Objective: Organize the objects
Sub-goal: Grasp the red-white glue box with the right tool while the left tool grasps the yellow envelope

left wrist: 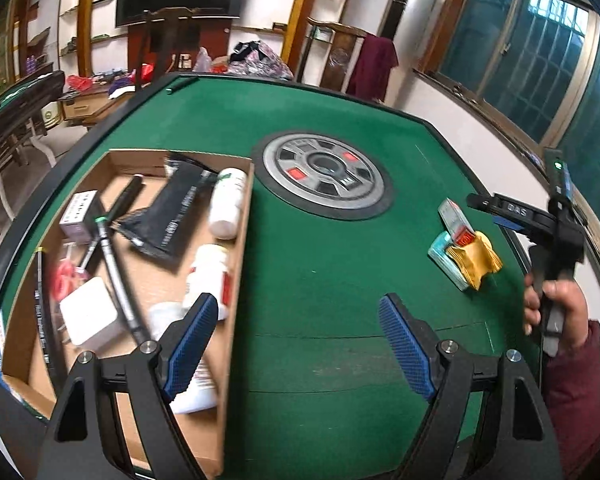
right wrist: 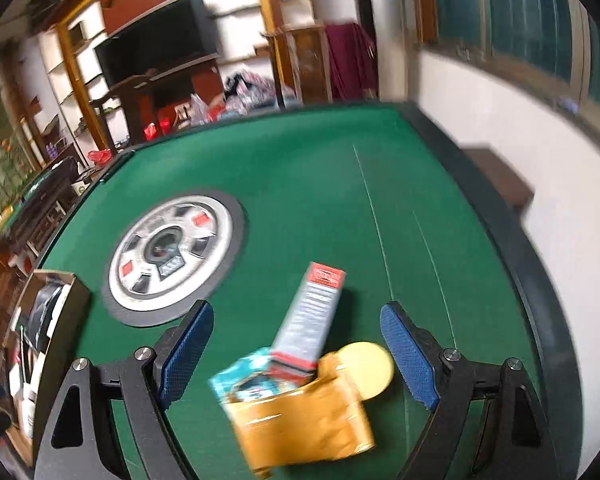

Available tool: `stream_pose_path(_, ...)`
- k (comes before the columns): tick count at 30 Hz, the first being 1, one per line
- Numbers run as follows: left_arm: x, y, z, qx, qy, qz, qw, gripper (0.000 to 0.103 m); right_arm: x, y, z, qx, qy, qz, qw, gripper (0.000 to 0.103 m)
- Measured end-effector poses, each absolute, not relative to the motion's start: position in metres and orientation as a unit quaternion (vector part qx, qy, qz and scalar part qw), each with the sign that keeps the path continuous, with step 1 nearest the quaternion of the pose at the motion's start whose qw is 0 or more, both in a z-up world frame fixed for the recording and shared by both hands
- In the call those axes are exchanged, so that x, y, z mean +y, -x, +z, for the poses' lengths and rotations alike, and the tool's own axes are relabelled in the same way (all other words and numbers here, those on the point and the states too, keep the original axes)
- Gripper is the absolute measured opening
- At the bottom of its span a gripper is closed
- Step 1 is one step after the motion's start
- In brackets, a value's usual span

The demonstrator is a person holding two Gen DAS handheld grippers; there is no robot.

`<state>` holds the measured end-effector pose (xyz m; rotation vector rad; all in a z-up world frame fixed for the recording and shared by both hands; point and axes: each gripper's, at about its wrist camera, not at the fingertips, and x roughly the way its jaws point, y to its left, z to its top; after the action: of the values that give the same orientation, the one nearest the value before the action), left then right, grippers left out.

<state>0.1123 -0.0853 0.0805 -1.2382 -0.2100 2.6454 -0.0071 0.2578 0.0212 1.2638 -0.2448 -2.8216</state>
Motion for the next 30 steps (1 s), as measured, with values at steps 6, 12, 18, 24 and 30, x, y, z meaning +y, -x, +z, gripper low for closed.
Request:
stream_pose_path(6, -0.069, -0.11, 0.077, -0.056, 0.434, 0.892, 0.111, 0.082, 0.259, 0.034, -0.001, -0.058, -0.441, -0.895, 0.046, 0.087)
stream_pose_path(12, -0.057, -0.108, 0.075, -0.043, 0.438, 0.89, 0.12, 0.082, 0.255, 0.048, -0.024, -0.045, -0.476, -0.877, 0.056, 0.03)
stream_pose_path(18, -0.027, -0.103, 0.069, -0.027, 0.445, 0.88, 0.161, 0.082, 0.275, 0.039, -0.021, -0.118, -0.45, -0.88, 0.092, 0.03)
stream_pose_path(24, 0.043, -0.092, 0.071, 0.044, 0.413, 0.879, 0.235, 0.082, 0.316, 0.025, -0.007, -0.218, -0.403, -0.881, 0.119, 0.03)
stream_pose_path(30, 0.128, -0.078, 0.068, 0.154, 0.366, 0.867, 0.3, 0.082, 0.343, 0.022, -0.004, -0.26, -0.392, -0.876, 0.105, 0.03)
